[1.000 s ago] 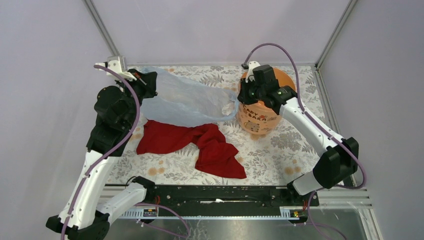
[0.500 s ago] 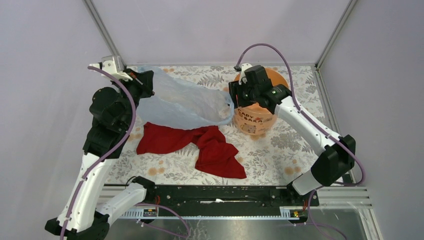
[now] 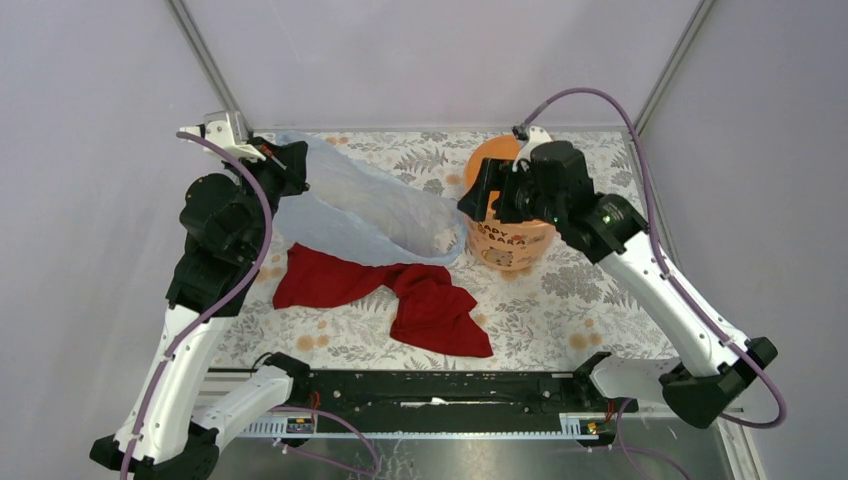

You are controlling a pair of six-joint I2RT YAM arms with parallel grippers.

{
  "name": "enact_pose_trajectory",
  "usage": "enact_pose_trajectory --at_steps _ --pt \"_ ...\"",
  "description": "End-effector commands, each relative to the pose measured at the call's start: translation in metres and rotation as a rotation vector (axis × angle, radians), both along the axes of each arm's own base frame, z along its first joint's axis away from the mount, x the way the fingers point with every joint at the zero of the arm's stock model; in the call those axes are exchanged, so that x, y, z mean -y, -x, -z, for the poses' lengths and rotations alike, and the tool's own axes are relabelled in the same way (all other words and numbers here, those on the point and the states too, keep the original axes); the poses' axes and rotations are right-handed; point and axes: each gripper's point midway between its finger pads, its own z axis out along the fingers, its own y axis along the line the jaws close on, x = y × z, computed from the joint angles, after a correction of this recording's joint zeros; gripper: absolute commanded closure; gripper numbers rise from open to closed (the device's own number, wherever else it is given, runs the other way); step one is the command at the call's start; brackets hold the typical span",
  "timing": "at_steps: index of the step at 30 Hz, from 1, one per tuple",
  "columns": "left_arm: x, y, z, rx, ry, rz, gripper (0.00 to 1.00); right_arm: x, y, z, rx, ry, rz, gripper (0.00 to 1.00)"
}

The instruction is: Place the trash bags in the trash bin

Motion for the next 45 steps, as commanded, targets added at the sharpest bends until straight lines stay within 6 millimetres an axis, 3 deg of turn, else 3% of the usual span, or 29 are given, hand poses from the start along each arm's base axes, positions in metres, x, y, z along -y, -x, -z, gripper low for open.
enact_pose_trajectory --at_steps 1,6,9,14,19,23,31,39,42,45 --pt "-0.002 0.003 -0.02 0.048 0.015 -0.003 1.0 -0.033 0.035 -0.003 -0.104 -0.197 -0.029 0.14" --pt "-0.002 0.001 -0.017 0.044 0.012 -0.003 1.0 -0.061 0.062 0.024 -0.184 -0.244 -0.056 0.07" --pt "0.0 0.001 -0.016 0.042 0.018 0.002 1.0 -0.083 0.066 0.028 -0.166 -0.274 -0.085 0.05" --pt "0.016 0.005 -0.012 0.021 0.055 0.092 1.0 -0.12 0.05 0.006 0.009 -0.279 -0.143 0.04" --pt "0.062 0.013 -0.005 -0.05 0.18 0.331 1.0 -0.16 0.025 -0.015 0.258 -0.24 -0.206 0.02" --pt "0.089 0.022 -0.009 -0.083 0.325 0.464 1.0 -0.181 0.023 -0.044 0.451 -0.242 -0.255 0.0" --pt "0.117 0.016 -0.012 -0.149 0.479 0.535 1.0 -0.192 0.047 -0.091 0.628 -0.328 -0.343 0.0" --pt "0.137 0.02 -0.016 -0.189 0.639 0.629 1.0 -0.187 0.019 -0.093 0.714 -0.237 -0.218 0.01" --pt "0.14 0.022 -0.021 -0.187 0.665 0.652 1.0 -0.184 0.015 -0.104 0.762 -0.26 -0.172 0.05" --pt "0.143 0.026 -0.029 -0.174 0.698 0.691 1.0 -0.192 0.015 -0.111 0.794 -0.286 -0.187 0.2"
